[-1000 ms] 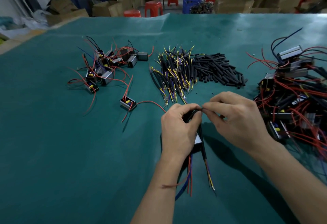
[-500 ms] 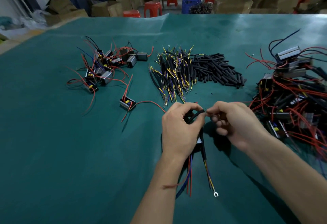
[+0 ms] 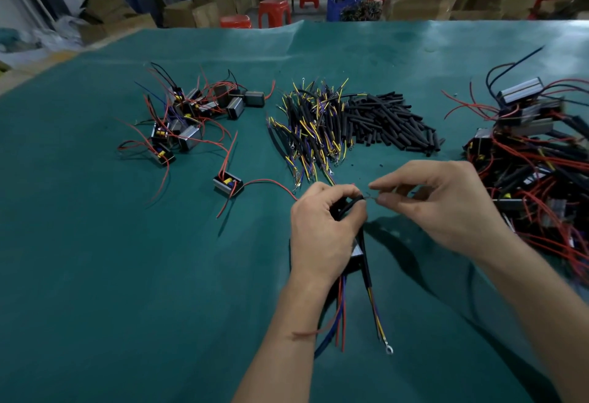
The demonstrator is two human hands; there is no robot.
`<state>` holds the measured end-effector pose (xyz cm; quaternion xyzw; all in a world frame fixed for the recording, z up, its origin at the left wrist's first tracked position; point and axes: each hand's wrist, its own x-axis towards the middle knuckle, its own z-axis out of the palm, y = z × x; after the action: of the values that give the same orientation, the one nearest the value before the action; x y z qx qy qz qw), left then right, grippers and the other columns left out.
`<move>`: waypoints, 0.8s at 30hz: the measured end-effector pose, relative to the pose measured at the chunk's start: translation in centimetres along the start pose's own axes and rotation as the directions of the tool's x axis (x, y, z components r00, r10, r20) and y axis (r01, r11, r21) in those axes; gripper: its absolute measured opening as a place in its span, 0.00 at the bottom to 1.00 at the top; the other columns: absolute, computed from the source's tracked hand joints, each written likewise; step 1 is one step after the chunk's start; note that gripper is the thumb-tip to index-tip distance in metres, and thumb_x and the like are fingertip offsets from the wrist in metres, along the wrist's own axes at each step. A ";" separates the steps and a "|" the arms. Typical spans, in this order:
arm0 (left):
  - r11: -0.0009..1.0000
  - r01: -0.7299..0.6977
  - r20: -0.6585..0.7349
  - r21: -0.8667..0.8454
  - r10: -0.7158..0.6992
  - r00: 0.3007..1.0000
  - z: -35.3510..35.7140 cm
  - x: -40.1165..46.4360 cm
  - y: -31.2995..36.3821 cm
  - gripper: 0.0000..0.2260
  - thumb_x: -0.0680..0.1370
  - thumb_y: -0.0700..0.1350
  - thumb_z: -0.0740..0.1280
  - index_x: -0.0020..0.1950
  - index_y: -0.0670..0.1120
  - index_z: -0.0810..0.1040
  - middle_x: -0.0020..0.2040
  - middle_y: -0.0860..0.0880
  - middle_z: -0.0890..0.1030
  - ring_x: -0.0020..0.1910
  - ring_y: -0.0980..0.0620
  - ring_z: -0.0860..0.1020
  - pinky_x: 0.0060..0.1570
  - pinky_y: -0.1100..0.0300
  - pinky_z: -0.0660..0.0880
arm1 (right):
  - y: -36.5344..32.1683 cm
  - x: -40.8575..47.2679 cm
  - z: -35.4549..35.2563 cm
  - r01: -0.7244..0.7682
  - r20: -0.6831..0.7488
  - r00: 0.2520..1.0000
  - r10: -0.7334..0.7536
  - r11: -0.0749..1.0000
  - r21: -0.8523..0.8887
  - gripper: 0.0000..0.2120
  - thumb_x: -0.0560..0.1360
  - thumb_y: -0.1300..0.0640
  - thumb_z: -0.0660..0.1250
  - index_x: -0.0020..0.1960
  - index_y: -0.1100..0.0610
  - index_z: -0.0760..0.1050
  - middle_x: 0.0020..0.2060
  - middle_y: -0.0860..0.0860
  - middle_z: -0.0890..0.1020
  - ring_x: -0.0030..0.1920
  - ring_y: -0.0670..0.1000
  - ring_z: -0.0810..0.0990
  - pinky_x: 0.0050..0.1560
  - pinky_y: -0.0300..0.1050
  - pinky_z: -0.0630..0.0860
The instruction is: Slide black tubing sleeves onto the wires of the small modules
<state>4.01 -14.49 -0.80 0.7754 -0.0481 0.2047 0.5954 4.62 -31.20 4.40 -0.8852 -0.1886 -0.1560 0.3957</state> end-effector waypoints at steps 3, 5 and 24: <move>1.000 0.003 0.023 -0.030 -0.002 1.000 0.1 -0.1 0.0 0.04 0.71 0.43 0.73 0.43 0.51 0.86 0.38 0.52 0.78 0.37 0.56 0.78 0.42 0.62 0.74 | -0.1 0.0 -0.4 0.065 0.038 0.997 -0.063 0.996 -0.063 0.07 0.69 0.62 0.80 0.46 0.54 0.88 0.38 0.46 0.85 0.37 0.47 0.82 0.39 0.33 0.73; 0.999 0.004 0.035 -0.032 -0.002 0.999 0.1 -0.2 0.1 0.04 0.71 0.43 0.73 0.44 0.52 0.86 0.38 0.53 0.77 0.37 0.56 0.78 0.42 0.61 0.74 | -0.3 0.1 -0.5 0.089 0.057 0.995 -0.083 0.990 -0.110 0.07 0.69 0.61 0.81 0.46 0.53 0.88 0.37 0.45 0.85 0.37 0.45 0.82 0.39 0.30 0.71; 0.999 -0.034 0.029 -0.031 0.035 0.999 0.0 -0.3 0.7 0.07 0.71 0.38 0.75 0.43 0.49 0.86 0.39 0.56 0.82 0.38 0.62 0.80 0.43 0.69 0.73 | -0.6 0.2 1.2 -0.658 0.319 0.730 0.604 0.498 0.565 0.06 0.69 0.64 0.75 0.35 0.61 0.81 0.27 0.52 0.74 0.26 0.47 0.70 0.22 0.38 0.64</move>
<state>3.52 -14.77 -0.34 0.7681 -0.0736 0.2027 0.6029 4.66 -29.84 4.14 -0.7044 0.0910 0.1093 0.6954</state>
